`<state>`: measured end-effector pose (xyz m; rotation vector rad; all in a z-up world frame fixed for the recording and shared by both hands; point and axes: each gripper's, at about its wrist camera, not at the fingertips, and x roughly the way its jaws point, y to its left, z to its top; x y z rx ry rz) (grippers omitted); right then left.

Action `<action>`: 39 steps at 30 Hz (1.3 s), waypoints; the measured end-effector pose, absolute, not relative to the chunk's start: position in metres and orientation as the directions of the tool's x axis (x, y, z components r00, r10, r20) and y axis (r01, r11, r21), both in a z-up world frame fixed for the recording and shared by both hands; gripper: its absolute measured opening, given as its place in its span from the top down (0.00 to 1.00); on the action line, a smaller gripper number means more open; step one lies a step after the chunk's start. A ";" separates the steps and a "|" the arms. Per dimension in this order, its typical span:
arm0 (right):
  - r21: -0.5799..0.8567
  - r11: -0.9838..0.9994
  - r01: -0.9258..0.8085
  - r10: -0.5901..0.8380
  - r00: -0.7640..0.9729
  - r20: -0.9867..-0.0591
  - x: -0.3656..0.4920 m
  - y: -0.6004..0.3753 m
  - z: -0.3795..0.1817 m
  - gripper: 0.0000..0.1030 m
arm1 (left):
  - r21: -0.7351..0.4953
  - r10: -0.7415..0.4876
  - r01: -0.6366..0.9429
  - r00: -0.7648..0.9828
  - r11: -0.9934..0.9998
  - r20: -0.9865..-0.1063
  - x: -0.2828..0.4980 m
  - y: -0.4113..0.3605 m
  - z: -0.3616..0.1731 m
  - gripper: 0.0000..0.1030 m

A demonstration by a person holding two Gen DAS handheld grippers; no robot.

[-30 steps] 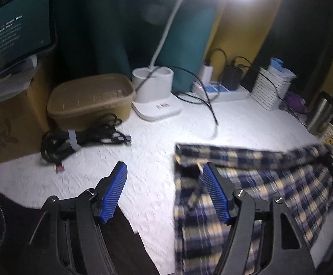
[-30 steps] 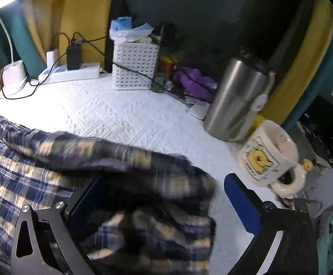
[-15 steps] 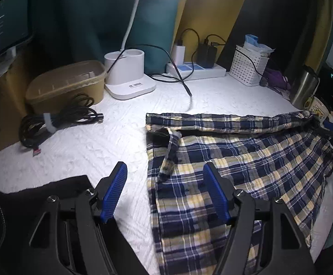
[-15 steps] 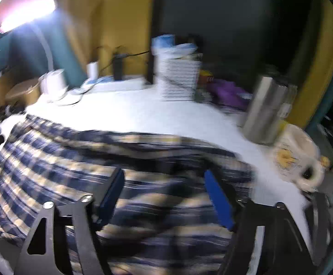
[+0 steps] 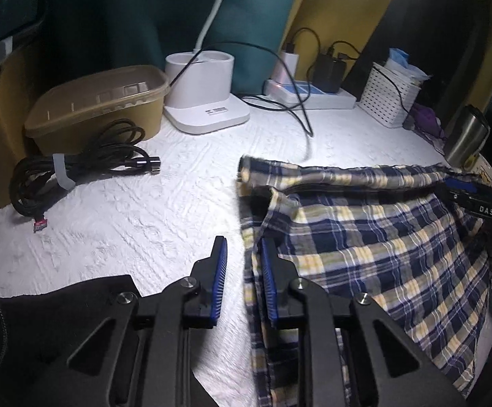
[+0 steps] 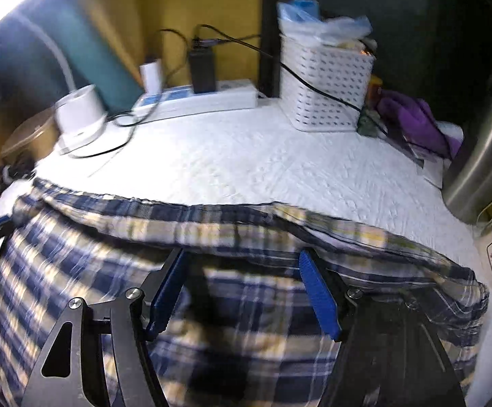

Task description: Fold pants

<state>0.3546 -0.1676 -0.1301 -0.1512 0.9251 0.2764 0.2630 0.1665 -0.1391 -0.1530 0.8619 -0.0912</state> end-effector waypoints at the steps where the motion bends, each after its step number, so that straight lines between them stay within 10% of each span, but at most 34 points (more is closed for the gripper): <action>1: -0.007 0.959 -0.283 0.162 0.570 -0.806 0.360 -0.170 -0.131 0.32 | -0.170 -0.135 0.008 0.647 0.985 -0.750 0.264 0.168 -0.139 0.81; 20: -0.032 0.972 -0.232 0.120 0.611 -0.782 0.284 -0.220 -0.110 0.31 | -0.229 -0.152 -0.022 0.684 0.973 -0.713 0.212 0.157 -0.110 0.80; 30: -0.029 0.974 -0.225 0.121 0.625 -0.771 0.221 -0.239 -0.111 0.30 | -0.260 -0.287 0.142 0.661 0.955 -0.693 0.162 0.089 -0.104 0.48; 39: -0.014 0.986 -0.166 0.098 0.648 -0.755 0.184 -0.275 -0.112 0.18 | -0.241 -0.399 0.327 0.611 0.914 -0.684 0.131 0.025 -0.103 0.39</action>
